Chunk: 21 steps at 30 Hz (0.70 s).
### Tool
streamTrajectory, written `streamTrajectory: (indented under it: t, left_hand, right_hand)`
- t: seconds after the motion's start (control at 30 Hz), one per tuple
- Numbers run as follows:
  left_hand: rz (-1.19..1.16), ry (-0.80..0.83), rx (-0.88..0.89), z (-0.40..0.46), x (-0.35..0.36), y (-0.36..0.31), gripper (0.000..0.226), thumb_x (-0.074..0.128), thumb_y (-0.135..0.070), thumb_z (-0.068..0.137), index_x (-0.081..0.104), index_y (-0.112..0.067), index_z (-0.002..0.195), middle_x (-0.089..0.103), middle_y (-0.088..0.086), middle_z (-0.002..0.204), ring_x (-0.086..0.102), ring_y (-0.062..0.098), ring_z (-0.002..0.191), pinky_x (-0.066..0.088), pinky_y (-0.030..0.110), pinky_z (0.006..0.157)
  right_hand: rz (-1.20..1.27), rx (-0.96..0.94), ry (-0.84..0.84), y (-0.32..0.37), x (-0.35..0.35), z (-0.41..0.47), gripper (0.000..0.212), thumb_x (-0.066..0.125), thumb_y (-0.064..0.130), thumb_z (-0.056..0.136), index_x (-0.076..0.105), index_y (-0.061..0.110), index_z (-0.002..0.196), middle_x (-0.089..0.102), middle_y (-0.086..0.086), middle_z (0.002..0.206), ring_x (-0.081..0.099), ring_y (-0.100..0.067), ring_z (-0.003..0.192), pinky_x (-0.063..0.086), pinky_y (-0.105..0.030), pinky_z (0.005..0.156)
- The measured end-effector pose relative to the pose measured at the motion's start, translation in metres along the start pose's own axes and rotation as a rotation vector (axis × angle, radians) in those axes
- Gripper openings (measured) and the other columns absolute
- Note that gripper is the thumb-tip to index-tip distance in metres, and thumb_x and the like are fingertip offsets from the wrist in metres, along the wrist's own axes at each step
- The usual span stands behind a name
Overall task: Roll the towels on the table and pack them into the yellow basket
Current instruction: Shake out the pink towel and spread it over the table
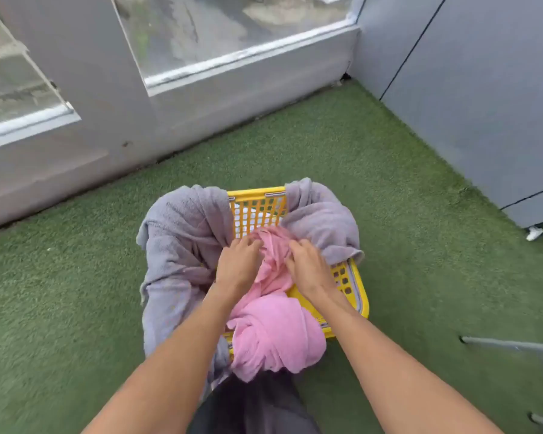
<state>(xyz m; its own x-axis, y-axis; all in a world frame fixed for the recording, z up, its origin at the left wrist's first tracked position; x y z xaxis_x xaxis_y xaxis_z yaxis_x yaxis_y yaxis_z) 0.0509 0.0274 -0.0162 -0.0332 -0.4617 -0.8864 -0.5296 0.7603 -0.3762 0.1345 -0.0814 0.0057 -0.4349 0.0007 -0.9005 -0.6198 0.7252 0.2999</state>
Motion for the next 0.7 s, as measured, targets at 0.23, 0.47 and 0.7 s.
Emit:
streamTrajectory:
  t: [0.23, 0.47, 0.7]
  left_hand:
    - [-0.160, 0.084, -0.228, 0.052, 0.134, 0.069, 0.060, 0.055, -0.033, 0.094, 0.034, -0.017, 0.147, 0.051, 0.015, 0.129, 0.049, 0.036, 0.117, 0.041, 0.043, 0.096]
    - [-0.365, 0.006, -0.277, 0.118, 0.236, 0.100, 0.055, 0.064, -0.026, 0.084, 0.050, -0.017, 0.136, 0.056, 0.013, 0.124, 0.056, 0.032, 0.111, 0.047, 0.044, 0.090]
    - [-0.490, -0.210, -0.319, 0.100, 0.222, 0.095, 0.029, 0.050, -0.033, 0.081, 0.070, -0.013, 0.088, 0.069, 0.008, 0.089, 0.062, 0.024, 0.085, 0.047, 0.040, 0.075]
  right_hand:
    - [-0.021, -0.120, 0.195, -0.049, 0.114, 0.092, 0.039, 0.049, 0.011, 0.092, 0.049, 0.015, 0.131, 0.048, -0.014, 0.130, 0.050, -0.033, 0.118, 0.039, -0.039, 0.094]
    - [-0.171, -0.441, 0.267, -0.075, 0.192, 0.172, 0.059, 0.043, 0.010, 0.095, 0.027, 0.026, 0.149, 0.017, -0.011, 0.157, 0.015, -0.027, 0.145, 0.026, -0.039, 0.112]
    - [0.011, -0.415, 0.185, -0.080, 0.199, 0.180, 0.031, 0.050, 0.006, 0.088, 0.061, 0.008, 0.118, 0.060, -0.016, 0.115, 0.058, -0.035, 0.108, 0.047, -0.043, 0.086]
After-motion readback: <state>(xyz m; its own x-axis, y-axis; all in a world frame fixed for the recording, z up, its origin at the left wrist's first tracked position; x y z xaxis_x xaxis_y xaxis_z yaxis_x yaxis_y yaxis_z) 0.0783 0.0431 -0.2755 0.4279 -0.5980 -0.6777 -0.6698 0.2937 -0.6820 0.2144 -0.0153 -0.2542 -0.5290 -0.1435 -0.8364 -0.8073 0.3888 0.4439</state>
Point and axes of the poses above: each hand's wrist, its own z-axis towards the middle knuckle, its own x-axis out of the palm, y = z × x, the point moved 6 cm from there along z, towards the middle knuckle
